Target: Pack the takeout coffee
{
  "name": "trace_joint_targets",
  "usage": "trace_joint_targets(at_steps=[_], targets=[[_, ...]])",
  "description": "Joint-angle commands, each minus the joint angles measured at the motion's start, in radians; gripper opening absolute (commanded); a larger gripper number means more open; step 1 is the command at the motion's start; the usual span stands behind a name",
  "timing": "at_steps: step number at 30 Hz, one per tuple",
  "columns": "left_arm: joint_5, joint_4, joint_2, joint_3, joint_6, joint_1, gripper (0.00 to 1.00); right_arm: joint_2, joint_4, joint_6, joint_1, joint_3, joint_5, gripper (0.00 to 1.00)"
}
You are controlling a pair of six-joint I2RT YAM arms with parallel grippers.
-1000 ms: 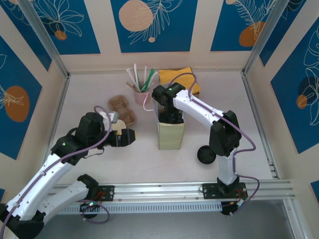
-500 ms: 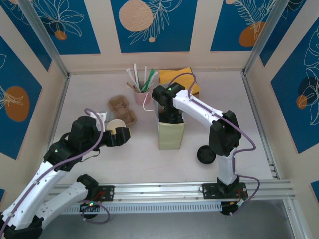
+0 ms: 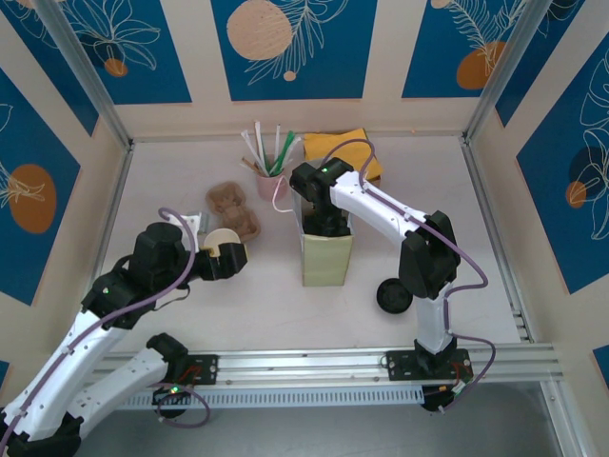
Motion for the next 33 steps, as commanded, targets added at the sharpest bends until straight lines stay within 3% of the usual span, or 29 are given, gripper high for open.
trace_joint_targets(at_steps=[1,11,33], targets=[[-0.004,0.006,-0.002,0.004,-0.011,-0.008,1.0,0.07,0.022,-0.017,-0.005,-0.027,0.011,0.65],[-0.003,0.007,-0.002,0.003,-0.011,-0.009,1.0,0.068,0.018,-0.015,-0.003,-0.021,0.013,0.66],[0.005,0.015,-0.002,-0.006,-0.018,-0.009,1.0,0.033,-0.009,0.002,0.007,-0.003,0.019,0.78]])
